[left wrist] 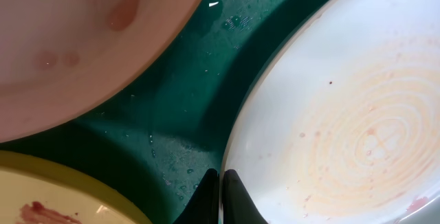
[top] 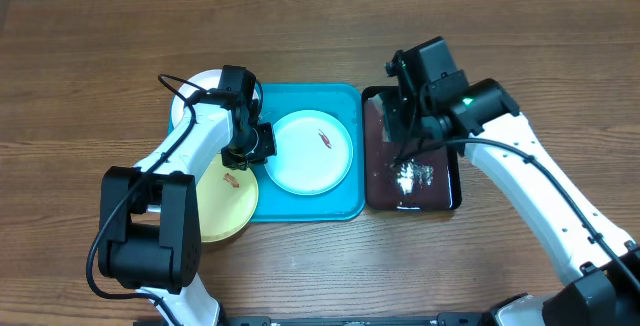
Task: Clean dirty plates on tray and stack at the side
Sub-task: 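Wet the sponge further in the black tray with the right gripper, then carry the held sponge with the right gripper over the white plate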
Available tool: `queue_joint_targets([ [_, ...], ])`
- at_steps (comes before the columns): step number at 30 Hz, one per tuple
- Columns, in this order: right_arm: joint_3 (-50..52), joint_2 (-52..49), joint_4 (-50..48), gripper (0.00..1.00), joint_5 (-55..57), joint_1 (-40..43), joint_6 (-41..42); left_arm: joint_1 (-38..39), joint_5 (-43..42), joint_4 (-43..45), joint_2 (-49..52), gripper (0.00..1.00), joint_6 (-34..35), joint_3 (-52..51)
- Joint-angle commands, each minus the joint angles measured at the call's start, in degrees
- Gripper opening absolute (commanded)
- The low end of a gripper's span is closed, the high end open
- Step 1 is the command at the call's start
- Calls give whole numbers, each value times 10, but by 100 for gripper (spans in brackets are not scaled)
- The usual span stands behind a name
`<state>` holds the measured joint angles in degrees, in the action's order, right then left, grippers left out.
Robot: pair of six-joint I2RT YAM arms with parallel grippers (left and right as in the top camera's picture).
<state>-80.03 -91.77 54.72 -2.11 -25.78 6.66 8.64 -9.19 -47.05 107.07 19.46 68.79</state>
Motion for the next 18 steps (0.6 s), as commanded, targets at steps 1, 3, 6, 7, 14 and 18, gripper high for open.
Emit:
queue_joint_targets([
  [1, -44, -24, 12, 7, 3, -19, 8, 4, 7, 3, 7, 4, -2, -5],
  [3, -76, -43, 35, 6, 3, -29, 9, 4, 7, 3, 7, 4, -2, -5],
  [6, -147, -83, 72, 3, 6, -46, 7, 4, 6, 4, 7, 4, -1, -5],
  [7, -165, -94, 78, 3, 6, -52, 6, 4, 6, 4, 7, 4, -1, -5],
  [14, -187, -174, 36, 4, 53, -107, 6, 4, 6, 4, 7, 4, -1, -5],
  [18, -187, -218, 10, 4, 122, -130, 6, 4, 6, 4, 7, 4, -2, -5],
])
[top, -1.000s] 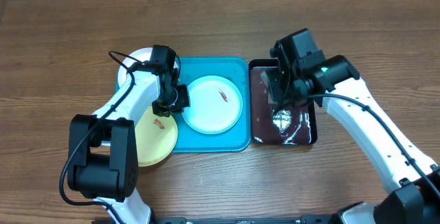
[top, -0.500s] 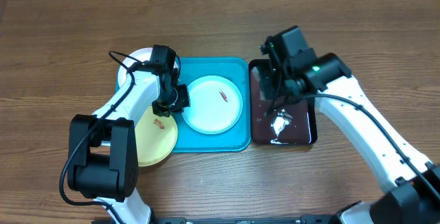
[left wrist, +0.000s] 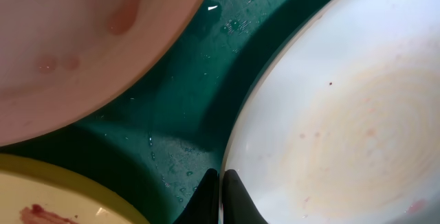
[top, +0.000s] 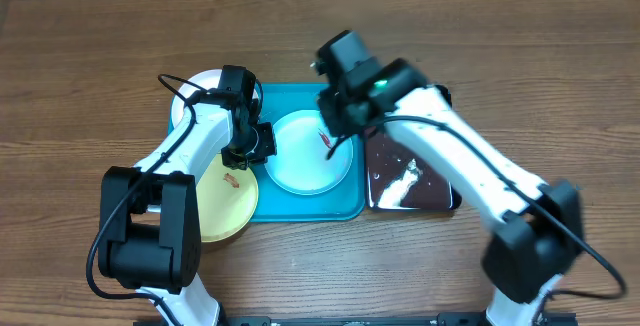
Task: Clean dirty plates on tray and stack at the side
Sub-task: 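Carry the held sponge with the right gripper over the white plate, then scrub the white plate's surface with the sponge in the right gripper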
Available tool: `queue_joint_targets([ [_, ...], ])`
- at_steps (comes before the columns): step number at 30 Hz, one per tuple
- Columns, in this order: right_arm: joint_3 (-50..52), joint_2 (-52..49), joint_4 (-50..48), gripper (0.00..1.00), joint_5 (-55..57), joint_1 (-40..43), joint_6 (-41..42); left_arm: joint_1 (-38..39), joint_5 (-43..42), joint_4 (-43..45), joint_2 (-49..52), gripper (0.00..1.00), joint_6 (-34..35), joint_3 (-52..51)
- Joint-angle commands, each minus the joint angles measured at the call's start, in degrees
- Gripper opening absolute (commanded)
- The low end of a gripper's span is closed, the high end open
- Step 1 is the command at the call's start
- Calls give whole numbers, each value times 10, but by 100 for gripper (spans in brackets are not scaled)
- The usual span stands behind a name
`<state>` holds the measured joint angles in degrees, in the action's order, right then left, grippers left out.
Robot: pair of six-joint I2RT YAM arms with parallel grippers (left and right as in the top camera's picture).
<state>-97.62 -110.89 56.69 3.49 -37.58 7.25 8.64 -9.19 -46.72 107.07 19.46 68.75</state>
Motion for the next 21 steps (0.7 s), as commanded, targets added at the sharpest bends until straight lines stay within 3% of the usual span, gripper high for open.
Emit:
queue_joint_targets([
  [1, -11, -36, -14, 4, 77, -17, 0, 4, 6, 0, 7, 4, -2, -4],
  [21, -10, -135, -56, 4, 102, -23, 2, 4, 6, 0, 7, 4, -2, -4],
])
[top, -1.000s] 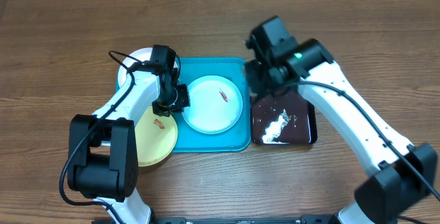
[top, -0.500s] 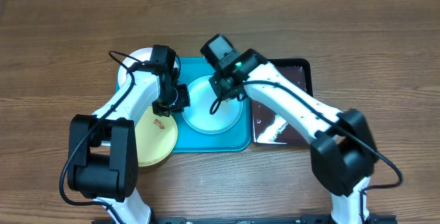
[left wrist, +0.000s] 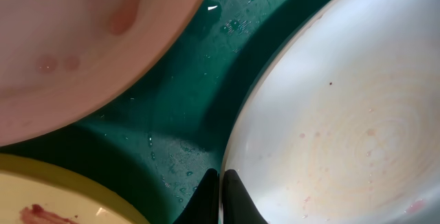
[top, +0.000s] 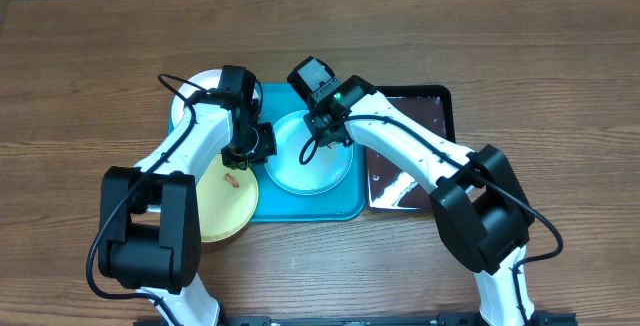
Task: Clean dirty plates on tray and stack at the side
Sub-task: 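Scrub the white plate's surface with the sponge in the right gripper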
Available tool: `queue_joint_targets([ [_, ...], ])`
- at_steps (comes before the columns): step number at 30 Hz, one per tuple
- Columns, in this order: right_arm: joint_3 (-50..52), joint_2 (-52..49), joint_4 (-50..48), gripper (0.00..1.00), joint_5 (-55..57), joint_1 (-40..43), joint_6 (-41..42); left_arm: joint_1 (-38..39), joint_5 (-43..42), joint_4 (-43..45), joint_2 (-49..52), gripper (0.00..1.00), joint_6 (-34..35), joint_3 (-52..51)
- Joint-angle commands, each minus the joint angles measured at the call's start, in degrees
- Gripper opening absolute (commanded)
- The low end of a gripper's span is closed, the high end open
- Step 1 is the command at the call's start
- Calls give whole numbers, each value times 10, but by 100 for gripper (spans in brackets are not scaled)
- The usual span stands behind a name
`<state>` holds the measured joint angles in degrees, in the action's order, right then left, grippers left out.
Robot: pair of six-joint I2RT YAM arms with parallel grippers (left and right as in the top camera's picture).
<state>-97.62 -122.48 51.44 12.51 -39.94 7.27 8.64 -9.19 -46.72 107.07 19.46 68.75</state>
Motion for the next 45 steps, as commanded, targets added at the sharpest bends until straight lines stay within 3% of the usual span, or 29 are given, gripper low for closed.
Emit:
queue_joint_targets([
  [1, -10, -24, -3, 4, 10, 0, 2, 4, 6, 0, 7, 4, -2, -4],
  [13, -10, -93, -3, 4, -20, -1, 22, 4, 6, 0, 7, 4, -2, -4],
  [22, -10, -100, 12, 4, -189, -1, 34, 4, 6, 1, 7, 4, -2, -4],
  [34, -13, -99, 16, 4, -301, -2, 22, 4, 6, 3, 7, 4, -2, -4],
  [39, -49, -72, 29, 4, -385, 8, -5, 4, 6, 2, 7, 4, -2, -4],
  [45, -88, 12, 66, 4, -389, 43, -5, 4, 6, 2, 7, 4, -2, -4],
])
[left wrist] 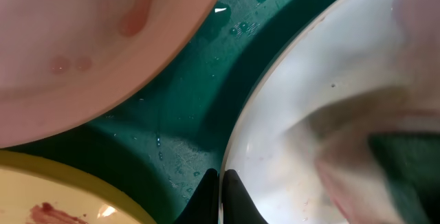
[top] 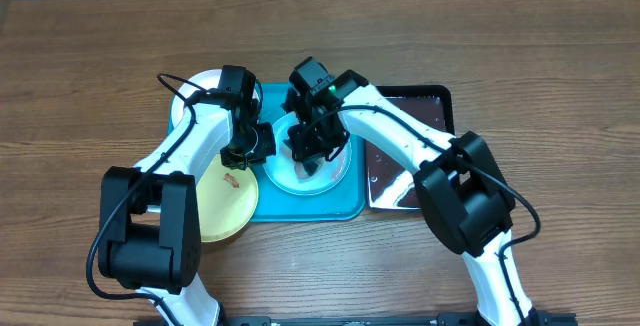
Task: Clean dirty plates on tray and stack at the side
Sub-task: 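Scrub the white plate's surface with the sponge in the right gripper, then return the sponge to the black tray, release it, raise right arm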
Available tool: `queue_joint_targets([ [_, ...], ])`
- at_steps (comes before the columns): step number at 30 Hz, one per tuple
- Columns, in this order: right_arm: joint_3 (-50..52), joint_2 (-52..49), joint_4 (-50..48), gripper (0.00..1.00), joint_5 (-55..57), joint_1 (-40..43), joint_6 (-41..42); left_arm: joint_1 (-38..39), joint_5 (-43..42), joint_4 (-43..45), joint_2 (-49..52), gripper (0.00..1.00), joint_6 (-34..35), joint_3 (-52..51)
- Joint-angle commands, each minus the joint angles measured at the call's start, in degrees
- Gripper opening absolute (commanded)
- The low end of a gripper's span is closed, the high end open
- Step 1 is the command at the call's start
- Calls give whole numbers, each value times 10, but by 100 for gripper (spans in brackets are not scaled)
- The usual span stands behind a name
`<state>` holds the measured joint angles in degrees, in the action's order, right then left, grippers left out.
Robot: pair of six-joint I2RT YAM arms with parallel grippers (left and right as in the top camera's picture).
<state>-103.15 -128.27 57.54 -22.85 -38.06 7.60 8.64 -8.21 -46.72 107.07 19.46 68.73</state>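
Observation:
A white plate (top: 341, 163) lies in the blue tray (top: 345, 204). My left gripper (top: 257, 146) is shut on the plate's left rim, its fingertips pinched together on the edge (left wrist: 220, 180). My right gripper (top: 308, 153) is down on the middle of the plate, shut on a green sponge (left wrist: 407, 172) that shows blurred in the left wrist view. The plate's surface (left wrist: 295, 114) looks wet and faintly stained. A yellow plate (top: 226, 204) with a red smear sits left of the tray.
A pale pink plate (top: 198, 88) lies at the tray's back left, overhanging the tray wall (left wrist: 185, 107). The yellow plate's rim (left wrist: 62, 183) is close beside my left fingers. A black tray (top: 415, 181) with wet foam stands to the right of the blue tray.
My right gripper has shifted from the plate's back edge down onto its middle. The green sponge now shows in the left wrist view. The left gripper holds as before.
My left gripper stayed shut on the white plate's rim throughout. The right gripper was first over the black tray, then over the blue tray's right side beside a red smear, then at the plate's back edge, and now is on the plate's middle, covering that smear.

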Motion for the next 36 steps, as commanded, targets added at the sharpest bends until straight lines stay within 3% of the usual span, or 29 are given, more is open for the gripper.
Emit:
queue_joint_targets([
  [1, -32, 86, 12, 4, -36, 33, -8, 4, -3, 2, 7, 4, -2, -4],
  [5, -32, 144, 60, 4, -24, 75, -8, 4, -3, 3, 7, 4, -2, -4],
  [11, -32, 190, 141, 4, 82, 148, -8, 4, -2, 2, 7, 5, -2, -4],
  [17, 0, 189, 167, 4, 165, 207, -1, 4, -4, 1, 7, 21, 0, -4],
  [22, 85, 189, 126, 4, 189, 223, 17, 4, -4, 2, 7, 25, 0, -10],
  [29, 219, 189, -19, 4, 201, 223, 19, 4, -4, 2, 7, 25, 1, -12],
  [36, 270, 189, -82, 6, 232, 223, 29, 4, -4, 2, 7, 27, 1, -12],
])
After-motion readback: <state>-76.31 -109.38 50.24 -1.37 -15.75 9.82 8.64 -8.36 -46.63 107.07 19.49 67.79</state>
